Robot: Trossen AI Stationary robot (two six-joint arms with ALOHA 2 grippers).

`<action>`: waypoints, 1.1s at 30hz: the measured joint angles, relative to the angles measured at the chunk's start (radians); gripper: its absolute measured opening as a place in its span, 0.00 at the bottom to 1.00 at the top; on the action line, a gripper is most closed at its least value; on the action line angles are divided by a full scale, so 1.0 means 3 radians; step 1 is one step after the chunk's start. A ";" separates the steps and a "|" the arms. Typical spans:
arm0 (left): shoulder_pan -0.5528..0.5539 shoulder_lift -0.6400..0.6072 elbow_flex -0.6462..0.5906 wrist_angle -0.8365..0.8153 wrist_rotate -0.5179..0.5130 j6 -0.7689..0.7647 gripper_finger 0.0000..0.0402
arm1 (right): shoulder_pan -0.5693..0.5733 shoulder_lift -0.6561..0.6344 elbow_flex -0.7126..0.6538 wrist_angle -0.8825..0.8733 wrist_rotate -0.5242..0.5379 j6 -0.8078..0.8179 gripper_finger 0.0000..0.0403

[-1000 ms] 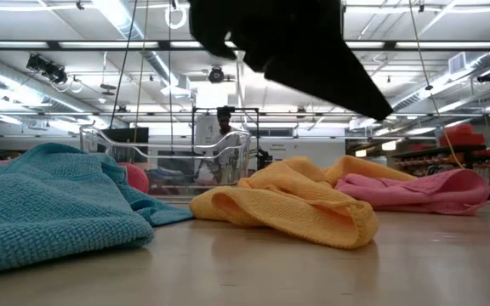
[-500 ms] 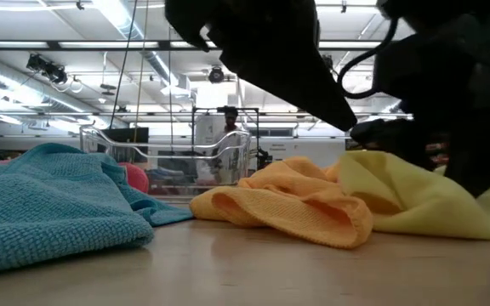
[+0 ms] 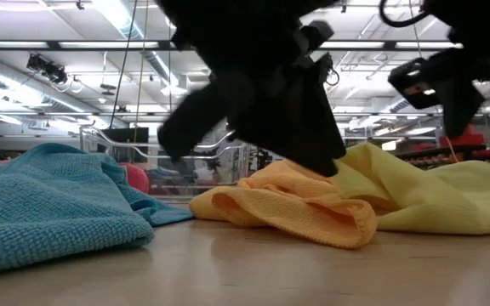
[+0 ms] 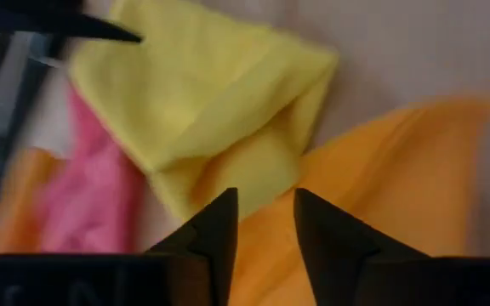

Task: Fold microfiber towels
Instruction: Fold the yellow microfiber cloth

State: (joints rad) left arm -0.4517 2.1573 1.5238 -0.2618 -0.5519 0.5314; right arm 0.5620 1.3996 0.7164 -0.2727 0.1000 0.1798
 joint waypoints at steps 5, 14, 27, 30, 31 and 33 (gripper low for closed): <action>-0.0133 0.0021 0.0005 0.0085 -0.0508 0.0889 0.41 | 0.0146 -0.0001 -0.0105 -0.0017 0.0184 0.0200 0.39; -0.0055 0.0021 0.0004 0.0087 -0.0588 0.1999 0.60 | 0.0171 -0.0002 -0.0182 0.0185 0.0252 0.0262 0.39; 0.0106 0.0283 0.0001 0.0577 -0.0474 0.3327 0.69 | 0.0171 -0.0003 -0.0182 0.0284 0.0251 0.0178 0.39; 0.0073 0.0281 0.0008 0.0708 -0.0450 0.3328 0.69 | 0.0171 -0.0003 -0.0182 0.0288 0.0251 0.0178 0.39; 0.0062 0.0280 0.0006 0.0709 -0.0446 0.3330 0.69 | 0.0171 -0.0004 -0.0182 0.0289 0.0251 0.0179 0.39; 0.0045 0.0280 0.0004 0.0729 -0.0435 0.3332 0.69 | 0.0171 -0.0003 -0.0182 0.0293 0.0251 0.0182 0.39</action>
State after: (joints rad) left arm -0.4384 2.2414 1.5249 -0.0431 -0.6825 1.5311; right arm 0.6132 1.3987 0.6617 -0.1847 0.1753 0.2344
